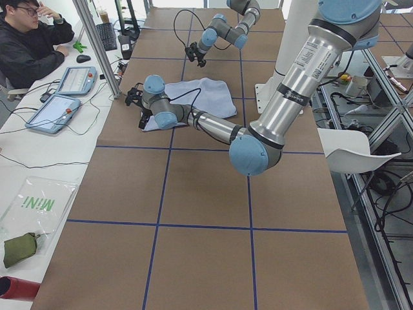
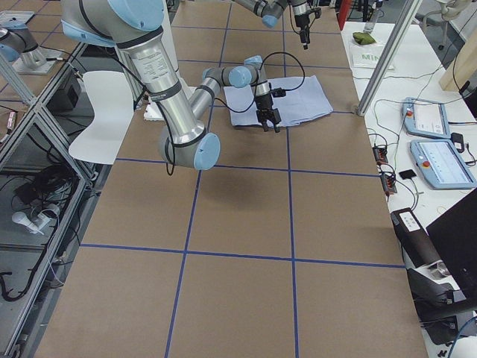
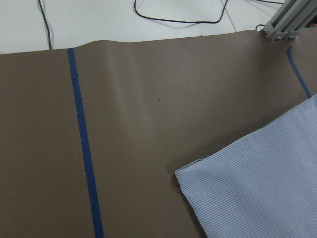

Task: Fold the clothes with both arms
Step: 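Move the left gripper to the near corner while the right gripper reaches the far side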

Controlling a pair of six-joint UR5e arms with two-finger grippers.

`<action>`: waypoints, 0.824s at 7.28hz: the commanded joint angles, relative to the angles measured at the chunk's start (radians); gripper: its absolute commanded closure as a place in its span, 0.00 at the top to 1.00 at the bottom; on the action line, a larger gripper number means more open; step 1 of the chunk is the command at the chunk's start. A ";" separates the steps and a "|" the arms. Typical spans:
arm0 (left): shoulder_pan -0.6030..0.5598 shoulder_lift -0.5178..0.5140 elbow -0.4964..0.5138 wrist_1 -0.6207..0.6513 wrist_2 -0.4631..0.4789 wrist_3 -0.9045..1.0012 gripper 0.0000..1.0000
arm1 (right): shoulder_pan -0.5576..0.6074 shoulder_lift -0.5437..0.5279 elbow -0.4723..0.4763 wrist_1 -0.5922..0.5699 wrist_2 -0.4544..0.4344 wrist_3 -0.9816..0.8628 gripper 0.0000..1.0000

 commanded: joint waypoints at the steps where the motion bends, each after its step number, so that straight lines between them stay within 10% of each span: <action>1: 0.003 0.003 -0.004 0.001 -0.002 0.000 1.00 | 0.045 0.012 0.028 0.081 0.151 0.089 1.00; 3: 0.003 0.012 -0.051 0.015 -0.023 -0.021 1.00 | 0.080 0.011 0.031 0.305 0.349 0.305 1.00; 6: 0.105 0.221 -0.380 0.017 -0.017 -0.290 1.00 | 0.070 -0.079 0.111 0.493 0.389 0.623 1.00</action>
